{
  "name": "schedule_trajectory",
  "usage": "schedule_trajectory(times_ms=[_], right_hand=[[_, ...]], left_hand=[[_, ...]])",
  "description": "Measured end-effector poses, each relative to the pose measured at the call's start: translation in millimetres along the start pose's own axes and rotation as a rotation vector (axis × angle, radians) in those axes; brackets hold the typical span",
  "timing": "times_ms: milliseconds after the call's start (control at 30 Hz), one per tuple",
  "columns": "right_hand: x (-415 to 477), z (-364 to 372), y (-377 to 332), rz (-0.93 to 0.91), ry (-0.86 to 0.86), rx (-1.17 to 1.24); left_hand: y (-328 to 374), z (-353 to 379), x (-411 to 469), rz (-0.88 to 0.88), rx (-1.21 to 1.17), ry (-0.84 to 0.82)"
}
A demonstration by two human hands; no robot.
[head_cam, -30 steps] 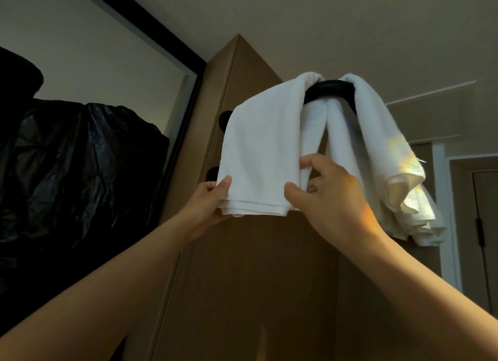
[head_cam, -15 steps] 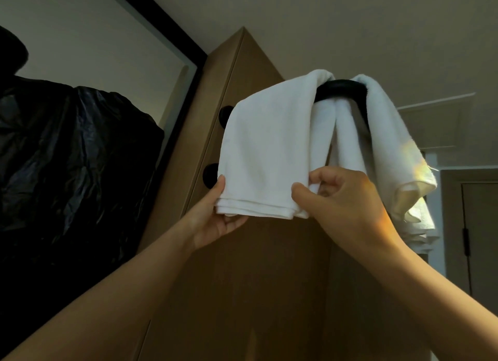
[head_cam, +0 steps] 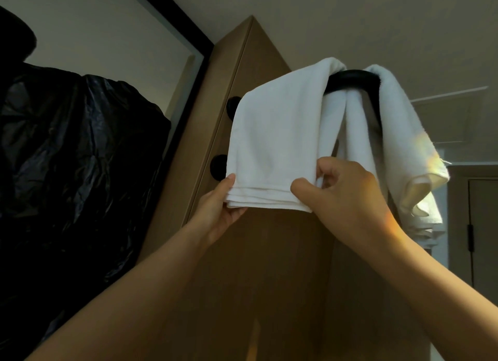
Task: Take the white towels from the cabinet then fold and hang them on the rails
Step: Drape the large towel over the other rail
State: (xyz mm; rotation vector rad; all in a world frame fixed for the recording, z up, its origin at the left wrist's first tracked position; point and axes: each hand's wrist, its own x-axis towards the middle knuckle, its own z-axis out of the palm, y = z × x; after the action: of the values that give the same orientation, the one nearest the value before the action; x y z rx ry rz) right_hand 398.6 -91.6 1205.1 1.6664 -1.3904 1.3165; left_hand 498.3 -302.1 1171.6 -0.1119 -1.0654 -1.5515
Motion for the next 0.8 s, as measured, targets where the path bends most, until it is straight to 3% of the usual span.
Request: schedule_trajectory(times_ms=[133, 267, 567, 800], right_hand=[[-3, -4, 3, 0.043, -0.026, 0.033], [-6, -3, 8, 0.068, -0.007, 0.049], [-15, 5, 7, 0.162, 0.115, 0.222], [-23, 16, -1, 0.059, 0.173, 0.167]], left_hand=[[6, -2, -4, -0.065, -0.123, -0.028], [8, 0, -6, -0.074, -0.088, -0.015], [10, 4, -12, 0.053, 0.160, 0.015], [16, 13, -18, 0.140, 0.399, 0.187]])
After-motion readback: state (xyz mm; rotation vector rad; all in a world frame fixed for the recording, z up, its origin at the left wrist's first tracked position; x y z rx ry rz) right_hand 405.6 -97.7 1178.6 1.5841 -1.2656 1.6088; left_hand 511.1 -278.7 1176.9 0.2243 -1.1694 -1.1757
